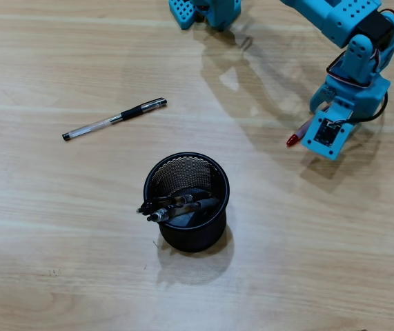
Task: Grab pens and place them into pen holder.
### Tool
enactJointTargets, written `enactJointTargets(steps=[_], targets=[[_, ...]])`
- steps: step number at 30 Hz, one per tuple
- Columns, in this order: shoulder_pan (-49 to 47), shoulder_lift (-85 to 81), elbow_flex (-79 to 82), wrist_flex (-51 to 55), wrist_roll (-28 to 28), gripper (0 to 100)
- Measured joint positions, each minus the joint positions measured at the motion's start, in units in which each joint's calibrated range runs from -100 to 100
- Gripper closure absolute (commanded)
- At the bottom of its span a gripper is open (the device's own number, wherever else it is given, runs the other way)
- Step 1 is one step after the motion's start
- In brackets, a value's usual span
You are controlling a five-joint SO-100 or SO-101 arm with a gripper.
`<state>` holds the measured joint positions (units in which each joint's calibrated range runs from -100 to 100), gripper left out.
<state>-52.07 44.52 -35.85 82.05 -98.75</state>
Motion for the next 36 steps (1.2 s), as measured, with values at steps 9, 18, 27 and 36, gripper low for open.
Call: enactJointTargets(steps=[9,18,27,36], targets=[[1.6,0.8,0.4,0.1,0.0,75],[2.7,0.5,1.6,0.3,-0.1,90],[2.9,0.5,1.6,0.1,-0.1,98],[2.9,0.5,1.6,0.0,-0.1,98]])
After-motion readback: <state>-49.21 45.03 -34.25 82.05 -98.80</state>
